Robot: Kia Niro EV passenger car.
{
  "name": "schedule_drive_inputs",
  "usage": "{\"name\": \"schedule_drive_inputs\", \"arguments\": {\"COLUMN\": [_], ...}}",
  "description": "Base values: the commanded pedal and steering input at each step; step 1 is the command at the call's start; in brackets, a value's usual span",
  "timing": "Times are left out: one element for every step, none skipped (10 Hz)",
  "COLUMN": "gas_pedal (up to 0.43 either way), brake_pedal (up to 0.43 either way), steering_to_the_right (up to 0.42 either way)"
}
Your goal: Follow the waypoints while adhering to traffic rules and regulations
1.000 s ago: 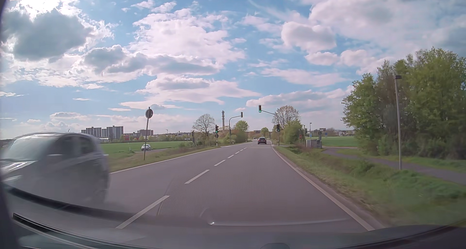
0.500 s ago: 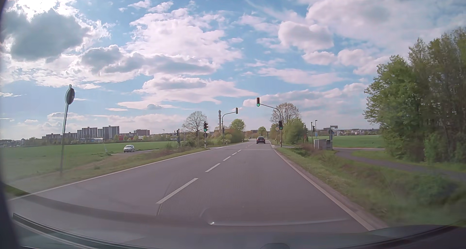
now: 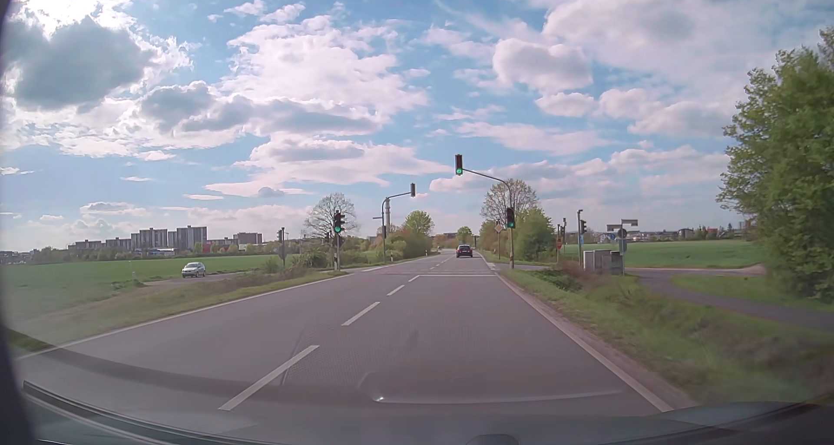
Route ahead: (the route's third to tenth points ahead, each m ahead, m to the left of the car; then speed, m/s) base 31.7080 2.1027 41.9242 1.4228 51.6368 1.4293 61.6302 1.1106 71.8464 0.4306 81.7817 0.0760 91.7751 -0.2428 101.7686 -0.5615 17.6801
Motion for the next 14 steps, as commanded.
{"name": "schedule_drive_inputs", "arguments": {"gas_pedal": [0.028,0.028,0.028,0.028,0.028,0.028,0.028,0.028,0.028,0.028,0.028,0.028,0.028,0.028], "brake_pedal": [0.000,0.000,0.000,0.000,0.000,0.000,0.000,0.000,0.000,0.000,0.000,0.000,0.000,0.000], "steering_to_the_right": [0.004,0.004,0.004,0.004,0.004,0.004,0.004,0.004,0.004,0.004,0.004,0.004,0.004,0.003]}}
